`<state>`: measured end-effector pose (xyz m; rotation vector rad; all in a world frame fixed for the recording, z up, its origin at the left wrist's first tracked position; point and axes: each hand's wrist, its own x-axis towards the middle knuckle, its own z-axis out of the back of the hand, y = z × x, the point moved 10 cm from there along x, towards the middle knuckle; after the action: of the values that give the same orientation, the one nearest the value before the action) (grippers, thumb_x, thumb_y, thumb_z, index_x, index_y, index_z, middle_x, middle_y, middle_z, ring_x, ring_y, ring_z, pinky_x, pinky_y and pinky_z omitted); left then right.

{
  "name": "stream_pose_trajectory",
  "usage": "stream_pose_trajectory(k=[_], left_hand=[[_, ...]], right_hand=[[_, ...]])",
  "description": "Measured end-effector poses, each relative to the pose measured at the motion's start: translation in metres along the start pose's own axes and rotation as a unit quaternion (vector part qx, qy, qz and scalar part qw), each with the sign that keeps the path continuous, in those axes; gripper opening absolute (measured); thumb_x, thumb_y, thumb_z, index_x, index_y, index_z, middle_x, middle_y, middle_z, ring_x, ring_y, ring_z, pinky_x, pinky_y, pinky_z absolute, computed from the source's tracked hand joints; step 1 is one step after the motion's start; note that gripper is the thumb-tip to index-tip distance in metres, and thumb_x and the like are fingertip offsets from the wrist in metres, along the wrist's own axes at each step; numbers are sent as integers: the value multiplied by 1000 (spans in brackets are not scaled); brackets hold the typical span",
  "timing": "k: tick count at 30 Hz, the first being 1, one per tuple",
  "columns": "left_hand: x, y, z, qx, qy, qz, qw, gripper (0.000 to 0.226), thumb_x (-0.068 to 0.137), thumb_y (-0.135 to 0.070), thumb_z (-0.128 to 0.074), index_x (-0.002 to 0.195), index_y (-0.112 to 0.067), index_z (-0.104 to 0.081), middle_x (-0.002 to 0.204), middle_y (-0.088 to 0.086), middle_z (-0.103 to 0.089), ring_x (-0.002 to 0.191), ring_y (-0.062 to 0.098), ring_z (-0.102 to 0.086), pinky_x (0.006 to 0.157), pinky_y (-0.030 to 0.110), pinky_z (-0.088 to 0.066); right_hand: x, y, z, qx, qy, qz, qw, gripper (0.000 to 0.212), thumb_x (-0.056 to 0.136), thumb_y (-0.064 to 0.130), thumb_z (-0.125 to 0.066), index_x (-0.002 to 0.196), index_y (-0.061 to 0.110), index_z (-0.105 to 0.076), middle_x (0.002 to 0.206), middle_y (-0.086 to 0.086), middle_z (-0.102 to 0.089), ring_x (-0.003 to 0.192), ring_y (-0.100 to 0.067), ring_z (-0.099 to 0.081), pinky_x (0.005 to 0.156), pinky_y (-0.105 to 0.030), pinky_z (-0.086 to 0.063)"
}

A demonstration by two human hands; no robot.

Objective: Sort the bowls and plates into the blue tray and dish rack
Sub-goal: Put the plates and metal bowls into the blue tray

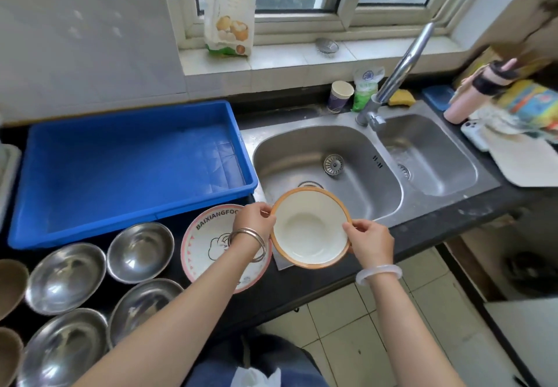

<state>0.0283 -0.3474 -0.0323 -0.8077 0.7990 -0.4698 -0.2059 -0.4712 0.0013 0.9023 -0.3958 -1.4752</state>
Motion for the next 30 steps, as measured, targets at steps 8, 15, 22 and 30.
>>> stream_pose_trajectory(k=[8,15,22,30], left_hand=[[3,13,-41,39,20,26,999,12,86,-12,-58,94,-11,-66,93,11,-69,85,30,-66,78,44,-58],[8,18,-43,69,9,25,997,14,86,-15,-60,98,-11,-66,93,8,-68,85,28,-65,80,42,-57],[9,19,-46,74,7,15,997,14,86,-16,-59,99,-11,-64,96,8,-69,83,24,-64,80,40,-57],[5,28,-34,48,2,19,999,30,88,-18,-58,117,-13,-61,115,6,-67,101,21,-63,87,33,-51]], right_hand=[[17,-55,-8,-6,11,-57,998,11,86,22,-65,89,13,-71,74,4,-66,77,-19,-64,74,-33,-54],[24,-68,-20,-5,19,-65,998,13,86,23,-65,91,13,-71,76,4,-66,80,-19,-65,78,-36,-56],[23,-61,-24,-18,33,-41,998,9,91,24,-58,92,16,-64,88,-2,-66,82,-18,-60,77,-33,-51],[19,-40,-19,-96,27,18,995,29,95,31,-47,115,14,-60,109,-6,-67,94,-22,-59,77,-31,-46]])
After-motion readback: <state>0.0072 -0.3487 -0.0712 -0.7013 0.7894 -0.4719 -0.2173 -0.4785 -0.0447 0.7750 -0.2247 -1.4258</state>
